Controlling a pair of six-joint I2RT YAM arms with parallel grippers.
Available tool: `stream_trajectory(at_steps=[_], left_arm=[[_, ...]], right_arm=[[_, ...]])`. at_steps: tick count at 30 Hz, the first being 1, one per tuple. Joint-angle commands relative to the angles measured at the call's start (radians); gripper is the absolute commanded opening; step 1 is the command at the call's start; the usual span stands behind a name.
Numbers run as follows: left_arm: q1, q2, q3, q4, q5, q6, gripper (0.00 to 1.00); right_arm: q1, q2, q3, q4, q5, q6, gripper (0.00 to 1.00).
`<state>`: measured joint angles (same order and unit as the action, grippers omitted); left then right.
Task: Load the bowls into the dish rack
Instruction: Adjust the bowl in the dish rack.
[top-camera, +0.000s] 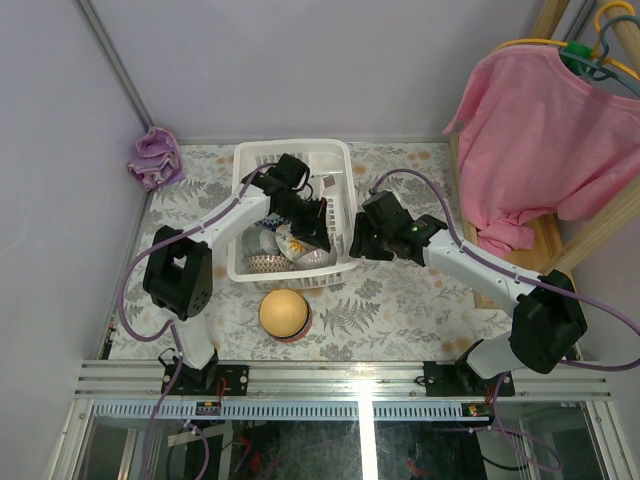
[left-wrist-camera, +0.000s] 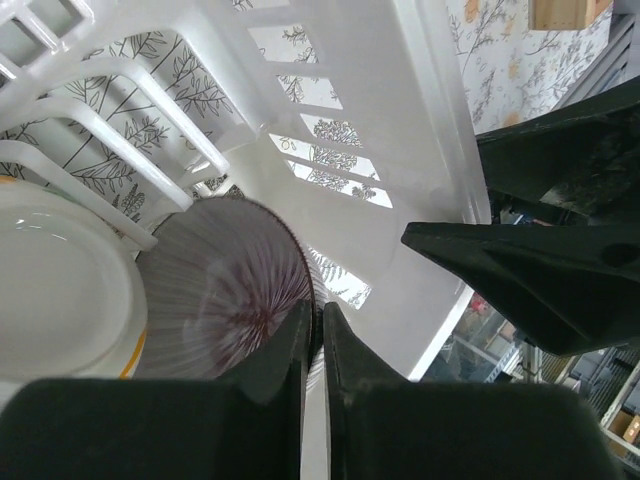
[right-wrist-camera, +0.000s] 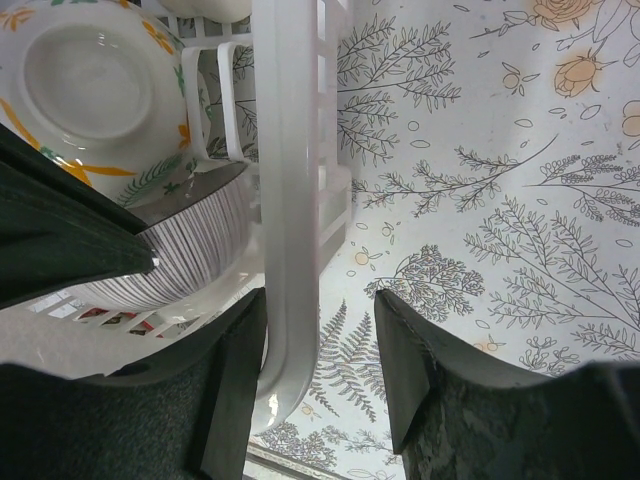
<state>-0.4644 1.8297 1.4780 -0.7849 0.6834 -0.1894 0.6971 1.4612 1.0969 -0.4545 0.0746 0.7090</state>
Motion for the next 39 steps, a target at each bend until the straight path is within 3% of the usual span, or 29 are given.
stream_trajectory(at_steps=[1, 10, 24, 29, 32, 35, 39], left_arm=[[0.032, -0.039, 0.039, -0.061, 0.088, -0.042, 0.0], [0.069, -0.082, 0.017, 0.025, 0.232, -0.136, 0.0], [0.093, -0.155, -0.213, 0.438, 0.402, -0.418, 0.0], [0.102, -0.195, -0.237, 0.555, 0.373, -0.526, 0.0], [0.116, -0.23, -0.274, 0.744, 0.366, -0.664, 0.0], [0.121, -0.259, -0.309, 0.829, 0.3, -0.746, 0.0], [0.124, -0.327, -0.447, 1.062, 0.207, -0.922, 0.0]], right_arm=[[-0.028, -0.024, 0.038, -0.094, 0.03, -0.046, 0.53], [-0.032, -0.025, 0.058, -0.105, 0.025, -0.046, 0.53], [-0.032, -0.021, 0.07, -0.105, 0.01, -0.04, 0.53], [-0.031, -0.015, 0.074, -0.107, 0.008, -0.046, 0.53], [-0.031, -0.015, 0.087, -0.111, 0.014, -0.048, 0.53], [-0.034, -0.013, 0.103, -0.119, 0.014, -0.05, 0.53], [-0.037, -0.019, 0.12, -0.131, 0.014, -0.054, 0.53]])
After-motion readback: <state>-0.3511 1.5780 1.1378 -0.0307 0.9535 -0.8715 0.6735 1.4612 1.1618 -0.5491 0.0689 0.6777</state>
